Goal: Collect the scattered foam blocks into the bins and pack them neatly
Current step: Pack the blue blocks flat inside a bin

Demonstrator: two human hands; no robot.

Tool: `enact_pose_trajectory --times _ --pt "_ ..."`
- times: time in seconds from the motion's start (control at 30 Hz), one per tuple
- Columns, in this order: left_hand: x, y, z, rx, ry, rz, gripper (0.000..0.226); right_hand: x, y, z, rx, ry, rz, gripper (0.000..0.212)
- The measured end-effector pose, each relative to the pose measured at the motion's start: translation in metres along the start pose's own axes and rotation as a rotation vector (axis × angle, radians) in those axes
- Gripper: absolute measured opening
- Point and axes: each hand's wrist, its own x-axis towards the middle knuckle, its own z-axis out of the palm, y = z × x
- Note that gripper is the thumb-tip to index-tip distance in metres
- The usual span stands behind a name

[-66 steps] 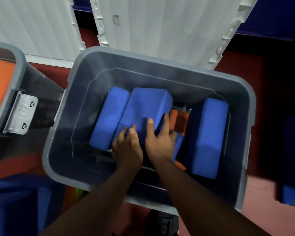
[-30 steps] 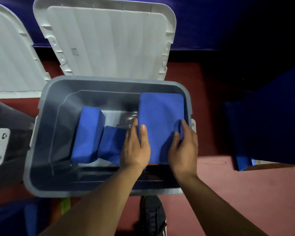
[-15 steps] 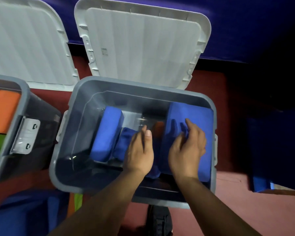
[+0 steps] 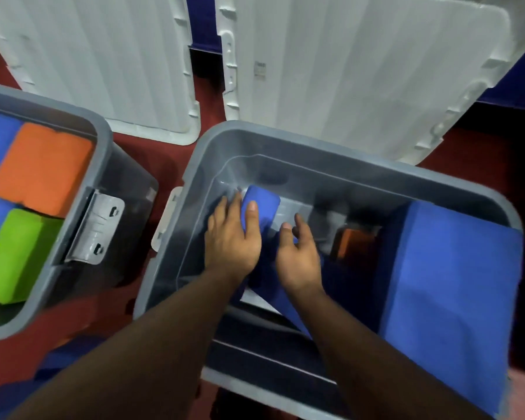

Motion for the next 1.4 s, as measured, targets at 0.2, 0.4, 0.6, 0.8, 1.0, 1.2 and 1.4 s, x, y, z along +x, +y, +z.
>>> enact_pose_trajectory --times 0.2,0.4,0.6,0.8,1.0,1.2,1.4 --pt "0.055 -0.003 0.034 -0.126 -0.177 -0.105 0.063 0.065 0.004 0.036 0.022 -0.027 0.023 0.059" --pt "0.063 0.004 0.023 -0.217 -0.167 -0.158 0.051 0.077 -0.014 0.052 0.152 -0.053 0.058 0.05" --pt "0.027 0.021 -0.032 -0.267 -0.026 -0.095 0.043 0.008 -0.056 0.035 0.29 0.036 0.084 0.035" --pt "0.011 0.043 -0.063 -0.311 0.005 -0.099 0.042 -0.023 -0.075 0.02 0.3 0.074 0.024 0.031" --pt "0.017 0.019 -0.046 -0.326 0.02 -0.064 0.051 -0.002 -0.065 0.03 0.219 -0.05 0.103 0.05" --pt "0.001 -0.008 -0.036 -0.328 0.038 0.023 0.066 -0.004 -0.05 0.046 0.203 -0.112 0.145 0.054" --pt "0.018 0.002 -0.044 -0.346 -0.014 -0.046 0.076 0.009 -0.068 0.052 0.162 -0.123 0.101 0.056"
